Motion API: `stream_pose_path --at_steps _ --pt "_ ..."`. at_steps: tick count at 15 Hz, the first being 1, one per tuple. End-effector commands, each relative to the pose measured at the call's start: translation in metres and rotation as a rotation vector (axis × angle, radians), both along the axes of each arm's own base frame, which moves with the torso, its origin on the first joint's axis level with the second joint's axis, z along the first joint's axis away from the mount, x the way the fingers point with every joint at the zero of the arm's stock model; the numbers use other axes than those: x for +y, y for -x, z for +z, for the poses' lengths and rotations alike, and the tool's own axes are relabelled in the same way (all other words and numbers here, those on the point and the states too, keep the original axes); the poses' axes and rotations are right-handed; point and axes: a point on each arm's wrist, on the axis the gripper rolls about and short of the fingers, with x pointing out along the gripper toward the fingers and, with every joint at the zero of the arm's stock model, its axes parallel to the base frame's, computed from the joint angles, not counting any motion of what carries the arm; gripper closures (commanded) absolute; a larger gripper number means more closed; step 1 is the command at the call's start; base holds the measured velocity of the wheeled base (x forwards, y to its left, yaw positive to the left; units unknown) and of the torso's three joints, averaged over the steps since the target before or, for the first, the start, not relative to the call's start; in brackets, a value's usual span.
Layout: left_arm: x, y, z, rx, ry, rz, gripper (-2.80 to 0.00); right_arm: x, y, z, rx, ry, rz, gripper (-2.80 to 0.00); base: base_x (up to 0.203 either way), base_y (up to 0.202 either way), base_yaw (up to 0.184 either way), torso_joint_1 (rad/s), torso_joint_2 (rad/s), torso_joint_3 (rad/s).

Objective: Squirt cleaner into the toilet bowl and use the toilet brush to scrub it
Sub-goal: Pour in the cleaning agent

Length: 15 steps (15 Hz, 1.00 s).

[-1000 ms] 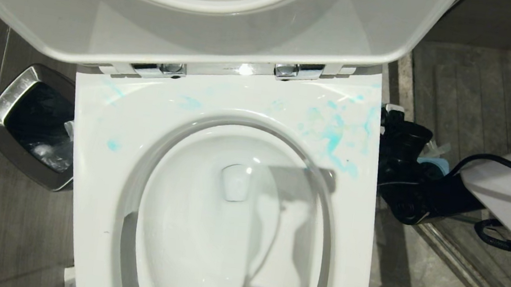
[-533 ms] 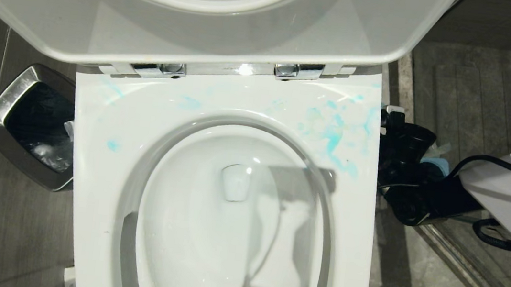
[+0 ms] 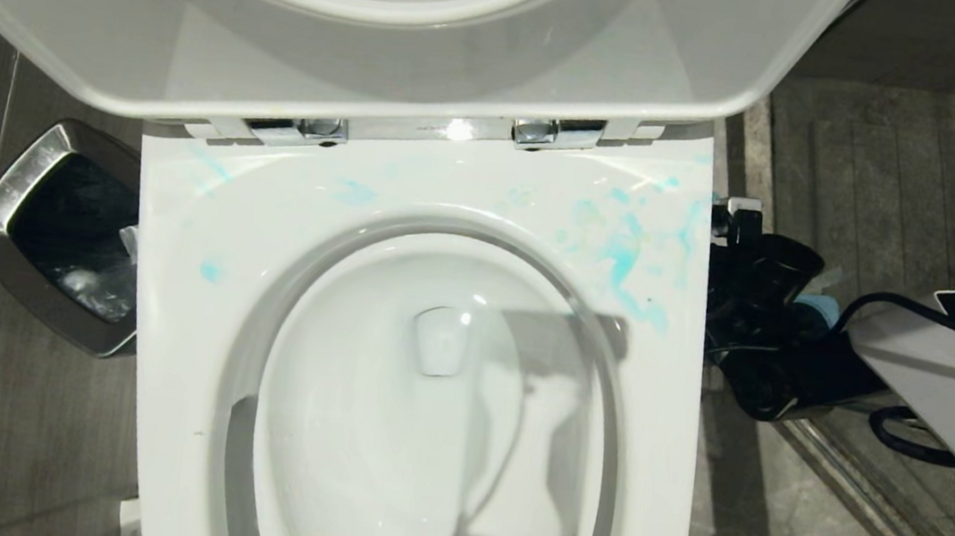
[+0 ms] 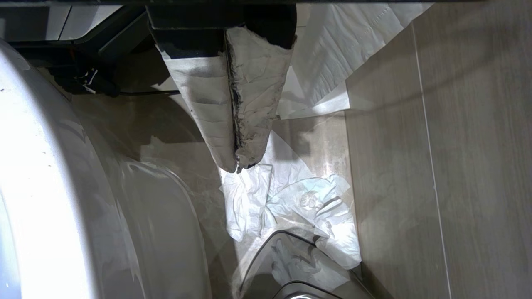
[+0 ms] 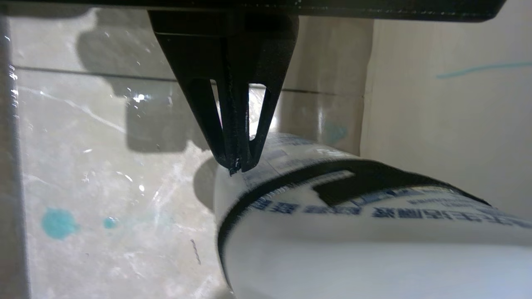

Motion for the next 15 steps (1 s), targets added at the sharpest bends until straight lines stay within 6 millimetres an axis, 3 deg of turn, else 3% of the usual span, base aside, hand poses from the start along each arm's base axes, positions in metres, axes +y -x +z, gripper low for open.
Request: stream_pose_path --at_steps 1,15 --pt "0.000 0.000 0.000 0.000 0.000 0.000 0.00 0.001 -0.005 0.000 -0.018 0.001 -0.003 0.00 0.000 0.000 0.000 0.000 0.00 0.000" --pt "0.000 0.000 0.000 0.001 0.000 0.000 0.00 0.006 -0.028 0.010 -0.146 0.083 -0.028 0.00 0.000 0.000 0.000 0.000 0.00 0.000"
